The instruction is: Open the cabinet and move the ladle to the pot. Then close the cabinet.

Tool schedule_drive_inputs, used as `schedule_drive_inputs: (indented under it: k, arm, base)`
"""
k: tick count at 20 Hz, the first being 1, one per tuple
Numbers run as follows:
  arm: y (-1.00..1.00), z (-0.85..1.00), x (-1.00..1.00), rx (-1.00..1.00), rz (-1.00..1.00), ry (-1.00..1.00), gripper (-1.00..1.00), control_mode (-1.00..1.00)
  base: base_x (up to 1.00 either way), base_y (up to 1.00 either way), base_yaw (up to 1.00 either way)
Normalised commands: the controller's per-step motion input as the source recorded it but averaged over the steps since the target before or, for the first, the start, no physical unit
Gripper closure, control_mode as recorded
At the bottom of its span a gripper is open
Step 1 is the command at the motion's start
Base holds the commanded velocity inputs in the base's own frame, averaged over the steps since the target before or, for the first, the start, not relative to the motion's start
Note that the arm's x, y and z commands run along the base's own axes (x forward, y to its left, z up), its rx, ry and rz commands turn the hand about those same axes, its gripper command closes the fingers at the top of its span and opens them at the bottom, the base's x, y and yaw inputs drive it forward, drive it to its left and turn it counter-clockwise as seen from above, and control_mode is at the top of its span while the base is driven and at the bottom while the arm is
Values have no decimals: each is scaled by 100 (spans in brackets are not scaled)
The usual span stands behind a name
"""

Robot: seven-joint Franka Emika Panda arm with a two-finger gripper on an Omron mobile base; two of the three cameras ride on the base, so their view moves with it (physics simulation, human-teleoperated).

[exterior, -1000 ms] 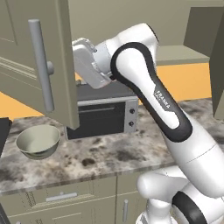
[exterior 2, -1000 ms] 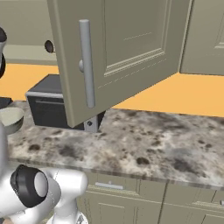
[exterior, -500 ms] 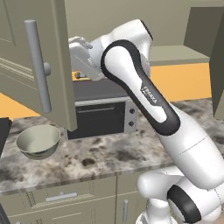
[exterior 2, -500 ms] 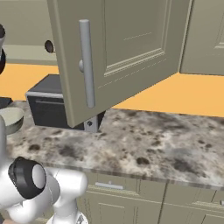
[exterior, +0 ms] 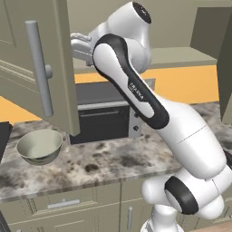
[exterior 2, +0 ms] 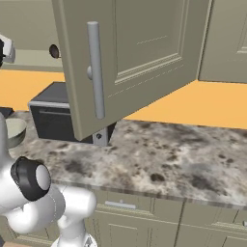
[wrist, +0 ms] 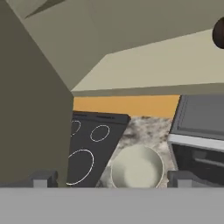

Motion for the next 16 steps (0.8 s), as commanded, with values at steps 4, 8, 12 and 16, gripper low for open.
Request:
schedule_drive_inputs:
  k: [4, 8, 12, 16]
  arm:
    - [-9, -9, 47, -20, -8, -18, -100, -100]
    - [-20, -17, 54, -16, -8, -16, -100, -100]
    - [-21, -11, 66, -6, -6, -9, -100, -100]
    - [-16, -11, 48, -7, -6, -10, -100, -100]
  base:
    - [0, 0, 0]
    - [0, 0, 0]
    - [0, 0, 0]
    - [0, 0, 0]
